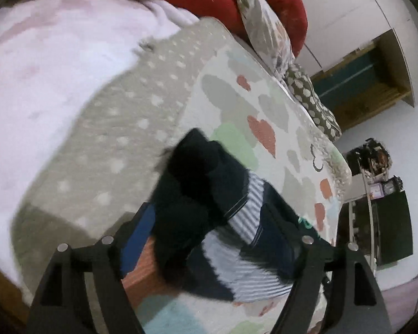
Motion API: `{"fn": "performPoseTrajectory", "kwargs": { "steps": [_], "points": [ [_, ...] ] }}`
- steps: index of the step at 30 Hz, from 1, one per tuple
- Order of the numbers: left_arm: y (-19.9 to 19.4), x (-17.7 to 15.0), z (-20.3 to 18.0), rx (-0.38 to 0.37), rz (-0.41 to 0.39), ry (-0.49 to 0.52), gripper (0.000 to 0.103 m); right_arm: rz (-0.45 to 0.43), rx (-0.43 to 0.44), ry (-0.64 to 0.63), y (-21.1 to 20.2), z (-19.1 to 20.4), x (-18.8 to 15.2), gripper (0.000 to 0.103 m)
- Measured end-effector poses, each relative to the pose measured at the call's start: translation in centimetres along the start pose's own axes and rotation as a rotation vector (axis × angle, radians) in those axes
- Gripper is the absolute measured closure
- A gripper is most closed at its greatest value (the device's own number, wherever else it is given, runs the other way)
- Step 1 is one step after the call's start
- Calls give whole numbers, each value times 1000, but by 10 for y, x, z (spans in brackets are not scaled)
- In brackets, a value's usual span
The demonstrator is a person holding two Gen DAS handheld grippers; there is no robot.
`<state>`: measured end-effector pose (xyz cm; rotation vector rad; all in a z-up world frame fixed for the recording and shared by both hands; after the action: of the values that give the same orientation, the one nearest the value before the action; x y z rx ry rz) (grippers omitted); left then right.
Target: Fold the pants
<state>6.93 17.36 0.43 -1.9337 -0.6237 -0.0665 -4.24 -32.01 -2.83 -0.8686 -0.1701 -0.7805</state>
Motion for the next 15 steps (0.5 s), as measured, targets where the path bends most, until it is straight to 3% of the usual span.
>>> {"fn": "performPoseTrajectory", "kwargs": {
  "steps": [4,5,6,7,8,15],
  "points": [
    [24,15,-20,36,31,18,27,-7,-13,-35,3,7,1,100],
    [30,18,-23,56,40,17,43,-6,-16,-42,3,9,1,100],
    [37,21,-26,71,57,20,74,-6,-17,-46,3,9,2,100],
    [41,22,-27,80,74,30,88,-5,-17,-47,3,9,2,100],
    [43,22,-28,83,85,38,95,-4,-16,-48,3,8,2,100],
    [3,2,-22,45,20,48,95,-5,13,-61,2,6,2,100]
  ]
}}
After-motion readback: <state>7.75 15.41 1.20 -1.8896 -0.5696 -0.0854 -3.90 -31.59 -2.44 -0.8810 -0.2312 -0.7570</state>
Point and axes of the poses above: each gripper's, at about its wrist camera, not at the fingertips, and y roughly the way its jaws point, z to its left, x to its top, the point moved 2 cm from there along y, roughly the way its jaws point, and after that the axes turned 10 degrees about x, right-handed, at the moved point
